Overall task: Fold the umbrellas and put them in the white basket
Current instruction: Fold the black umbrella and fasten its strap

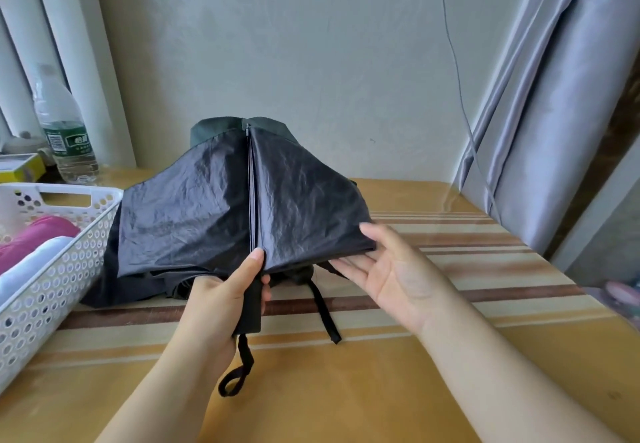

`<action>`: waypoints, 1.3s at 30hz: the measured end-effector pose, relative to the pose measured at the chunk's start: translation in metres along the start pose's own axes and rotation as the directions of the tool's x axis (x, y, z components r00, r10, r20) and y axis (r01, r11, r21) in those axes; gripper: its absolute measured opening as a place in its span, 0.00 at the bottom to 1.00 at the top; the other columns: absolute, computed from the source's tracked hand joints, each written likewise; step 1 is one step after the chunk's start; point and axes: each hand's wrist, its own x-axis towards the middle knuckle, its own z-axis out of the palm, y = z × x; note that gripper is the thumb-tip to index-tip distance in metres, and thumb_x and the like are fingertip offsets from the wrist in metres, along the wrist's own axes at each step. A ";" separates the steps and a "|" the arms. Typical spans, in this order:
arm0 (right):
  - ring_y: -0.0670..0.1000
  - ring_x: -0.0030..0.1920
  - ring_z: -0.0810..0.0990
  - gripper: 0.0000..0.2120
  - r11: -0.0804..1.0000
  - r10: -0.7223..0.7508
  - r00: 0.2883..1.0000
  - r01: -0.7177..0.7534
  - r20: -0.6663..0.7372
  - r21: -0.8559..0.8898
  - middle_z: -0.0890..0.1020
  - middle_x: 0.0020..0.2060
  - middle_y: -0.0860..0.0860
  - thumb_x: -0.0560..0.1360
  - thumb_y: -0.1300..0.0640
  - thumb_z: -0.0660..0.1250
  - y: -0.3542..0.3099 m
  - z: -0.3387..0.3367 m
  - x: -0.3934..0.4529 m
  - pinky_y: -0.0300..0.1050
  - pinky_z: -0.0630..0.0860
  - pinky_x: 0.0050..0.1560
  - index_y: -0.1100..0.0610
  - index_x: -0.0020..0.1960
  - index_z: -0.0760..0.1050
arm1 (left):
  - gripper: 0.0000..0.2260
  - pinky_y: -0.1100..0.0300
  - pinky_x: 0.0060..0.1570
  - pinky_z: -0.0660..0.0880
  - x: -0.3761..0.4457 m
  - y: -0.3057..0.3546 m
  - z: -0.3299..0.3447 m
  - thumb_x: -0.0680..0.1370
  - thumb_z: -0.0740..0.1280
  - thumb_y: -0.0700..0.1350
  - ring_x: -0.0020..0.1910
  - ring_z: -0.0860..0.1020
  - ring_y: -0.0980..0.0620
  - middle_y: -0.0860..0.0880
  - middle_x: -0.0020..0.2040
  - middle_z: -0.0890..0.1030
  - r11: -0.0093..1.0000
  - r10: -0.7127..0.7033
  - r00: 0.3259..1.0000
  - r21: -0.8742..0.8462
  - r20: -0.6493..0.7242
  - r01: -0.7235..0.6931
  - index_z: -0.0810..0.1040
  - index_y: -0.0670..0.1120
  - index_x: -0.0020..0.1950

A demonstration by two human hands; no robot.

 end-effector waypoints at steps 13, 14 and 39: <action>0.56 0.53 0.83 0.21 0.899 -0.046 0.969 -0.065 -0.243 -0.433 0.80 0.57 0.57 0.79 0.69 0.61 -0.004 -0.015 0.005 0.46 0.82 0.43 0.53 0.69 0.67 | 0.13 0.61 0.29 0.70 -0.006 0.001 -0.002 0.70 0.69 0.49 0.29 0.71 0.51 0.44 0.32 0.73 1.000 0.006 0.981 0.003 0.196 -0.007 0.79 0.38 0.42; 0.56 0.54 0.82 0.18 0.855 -0.011 0.965 -0.127 -0.263 -0.503 0.80 0.58 0.56 0.80 0.62 0.62 -0.010 -0.012 0.009 0.48 0.81 0.45 0.54 0.69 0.67 | 0.13 0.61 0.29 0.69 -0.006 0.001 -0.002 0.69 0.69 0.49 0.29 0.71 0.50 0.44 0.31 0.73 1.000 0.002 0.978 0.026 0.211 -0.007 0.78 0.38 0.41; 0.43 0.24 0.75 0.09 0.633 -0.269 0.956 0.269 0.119 -0.726 0.79 0.27 0.49 0.76 0.70 0.65 -0.117 0.046 0.038 0.32 0.71 0.25 0.58 0.41 0.76 | 0.21 0.60 0.32 0.72 -0.006 0.002 -0.007 0.61 0.73 0.55 0.28 0.72 0.48 0.40 0.30 0.75 0.981 0.085 0.879 0.114 0.469 -0.156 0.79 0.39 0.42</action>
